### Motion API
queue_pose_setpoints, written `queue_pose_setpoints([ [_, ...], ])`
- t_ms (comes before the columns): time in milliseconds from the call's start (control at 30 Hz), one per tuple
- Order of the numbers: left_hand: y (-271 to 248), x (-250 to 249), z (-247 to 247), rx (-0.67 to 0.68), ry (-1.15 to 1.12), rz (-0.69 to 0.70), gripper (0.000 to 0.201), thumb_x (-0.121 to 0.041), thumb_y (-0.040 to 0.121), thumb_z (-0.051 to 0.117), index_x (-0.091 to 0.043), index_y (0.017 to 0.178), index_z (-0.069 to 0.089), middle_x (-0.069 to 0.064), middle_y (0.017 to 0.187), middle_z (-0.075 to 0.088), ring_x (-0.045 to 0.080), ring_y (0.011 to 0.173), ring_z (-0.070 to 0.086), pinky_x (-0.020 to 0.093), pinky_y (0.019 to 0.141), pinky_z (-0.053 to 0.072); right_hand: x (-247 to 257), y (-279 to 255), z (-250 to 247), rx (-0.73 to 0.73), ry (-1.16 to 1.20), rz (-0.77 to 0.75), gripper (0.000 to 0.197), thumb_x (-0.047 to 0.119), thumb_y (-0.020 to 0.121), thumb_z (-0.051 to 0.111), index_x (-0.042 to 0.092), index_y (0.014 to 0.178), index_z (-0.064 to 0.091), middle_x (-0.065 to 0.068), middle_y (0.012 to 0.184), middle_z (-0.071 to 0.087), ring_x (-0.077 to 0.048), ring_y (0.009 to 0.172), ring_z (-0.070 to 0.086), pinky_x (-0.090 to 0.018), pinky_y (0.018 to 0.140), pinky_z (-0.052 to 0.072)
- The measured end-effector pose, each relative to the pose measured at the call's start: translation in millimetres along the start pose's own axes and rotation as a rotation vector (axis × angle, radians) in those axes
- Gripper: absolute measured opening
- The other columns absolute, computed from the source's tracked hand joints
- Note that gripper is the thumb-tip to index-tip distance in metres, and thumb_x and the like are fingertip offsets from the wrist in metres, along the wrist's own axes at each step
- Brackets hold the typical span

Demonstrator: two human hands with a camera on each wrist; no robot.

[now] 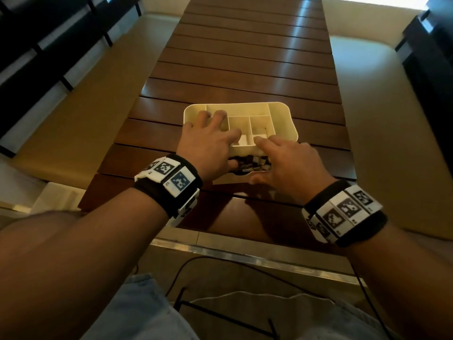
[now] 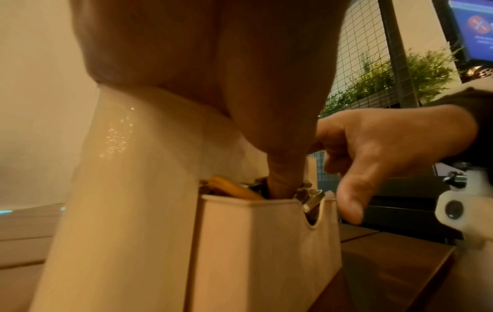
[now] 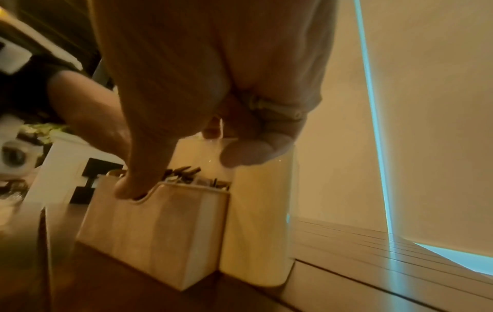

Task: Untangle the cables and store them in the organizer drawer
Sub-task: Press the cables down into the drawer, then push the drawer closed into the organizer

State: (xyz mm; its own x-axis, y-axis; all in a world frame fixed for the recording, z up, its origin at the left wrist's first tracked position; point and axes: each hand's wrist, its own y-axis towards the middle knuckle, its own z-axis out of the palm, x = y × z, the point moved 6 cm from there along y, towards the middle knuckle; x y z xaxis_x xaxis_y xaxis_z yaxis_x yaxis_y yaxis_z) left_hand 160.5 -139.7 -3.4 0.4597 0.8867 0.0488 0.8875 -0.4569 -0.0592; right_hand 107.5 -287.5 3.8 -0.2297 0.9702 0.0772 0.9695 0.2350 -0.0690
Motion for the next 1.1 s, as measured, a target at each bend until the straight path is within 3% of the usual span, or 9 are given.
queue_pose_setpoints([
  [100,0.0,-0.4,1.6,-0.008,0.01,0.004,0.059,-0.062,0.082,0.063,-0.039,0.132,0.041,0.007,0.154,0.02,0.038,0.14,0.019,0.058,0.101,0.039,2.6,0.4,5.3,-0.065,0.043,0.017,0.064,0.059,0.084,0.066,0.026,0.135,0.046,0.005,0.121,0.058,-0.024,0.102,0.063,-0.045,0.081,0.056],
  [233,0.0,0.6,2.8,-0.005,0.017,0.003,0.058,-0.063,0.082,0.062,-0.039,0.131,0.041,0.006,0.154,0.019,0.038,0.141,0.018,0.058,0.102,0.039,-3.8,7.4,1.2,-0.074,0.148,0.027,0.049,0.062,0.086,0.06,0.028,0.122,0.058,0.009,0.111,0.063,-0.018,0.098,0.061,-0.04,0.082,0.051],
  [300,0.0,0.0,2.4,-0.004,0.009,0.004,0.058,-0.063,0.082,0.062,-0.039,0.131,0.041,0.006,0.154,0.019,0.038,0.141,0.018,0.058,0.103,0.039,-7.5,9.8,-0.9,-0.114,0.203,0.054,0.035,0.055,0.09,0.06,0.028,0.112,0.064,0.009,0.105,0.065,-0.02,0.096,0.061,-0.039,0.081,0.05],
  [400,0.0,2.5,2.2,0.005,-0.013,0.013,0.055,-0.063,0.083,0.059,-0.039,0.129,0.044,0.005,0.155,0.019,0.038,0.142,0.016,0.058,0.104,0.037,-4.9,11.9,0.5,-0.136,0.187,0.104,0.027,0.048,0.091,0.062,0.024,0.104,0.061,0.008,0.102,0.062,-0.022,0.093,0.06,-0.04,0.076,0.052],
  [567,-1.9,-1.2,1.5,-0.004,-0.022,0.007,0.068,-0.082,0.076,0.052,-0.036,0.126,0.045,0.006,0.156,0.021,0.038,0.143,0.017,0.058,0.102,0.04,2.3,16.6,3.8,-0.103,0.143,0.127,0.028,0.045,0.092,0.062,0.023,0.108,0.057,0.005,0.104,0.057,-0.024,0.098,0.057,-0.04,0.076,0.047],
  [800,-1.5,-4.2,1.7,-0.032,-0.007,-0.045,0.061,-0.065,0.08,0.066,-0.034,0.127,0.044,0.008,0.155,0.021,0.039,0.142,0.018,0.06,0.098,0.042,-9.4,13.8,-1.1,-0.277,0.421,-0.021,0.02,0.023,0.092,0.067,0.012,0.108,0.07,0.0,0.105,0.066,-0.02,0.095,0.06,-0.043,0.082,0.053],
  [933,-0.3,-3.2,1.5,-0.03,-0.011,-0.042,0.057,-0.06,0.082,0.068,-0.033,0.127,0.045,0.008,0.154,0.021,0.038,0.141,0.02,0.058,0.096,0.043,-8.6,6.4,-7.6,-0.43,0.435,-0.112,0.021,0.018,0.097,0.059,0.01,0.112,0.07,-0.001,0.106,0.063,-0.016,0.091,0.06,-0.031,0.076,0.053],
  [1100,0.4,-1.1,2.3,-0.027,-0.001,-0.035,0.058,-0.061,0.081,0.068,-0.033,0.127,0.045,0.007,0.153,0.022,0.038,0.14,0.021,0.057,0.095,0.044,-7.3,1.5,-0.4,-0.386,0.396,-0.135,0.034,0.02,0.091,0.067,0.006,0.122,0.064,-0.007,0.12,0.048,-0.017,0.101,0.051,-0.022,0.079,0.051],
])
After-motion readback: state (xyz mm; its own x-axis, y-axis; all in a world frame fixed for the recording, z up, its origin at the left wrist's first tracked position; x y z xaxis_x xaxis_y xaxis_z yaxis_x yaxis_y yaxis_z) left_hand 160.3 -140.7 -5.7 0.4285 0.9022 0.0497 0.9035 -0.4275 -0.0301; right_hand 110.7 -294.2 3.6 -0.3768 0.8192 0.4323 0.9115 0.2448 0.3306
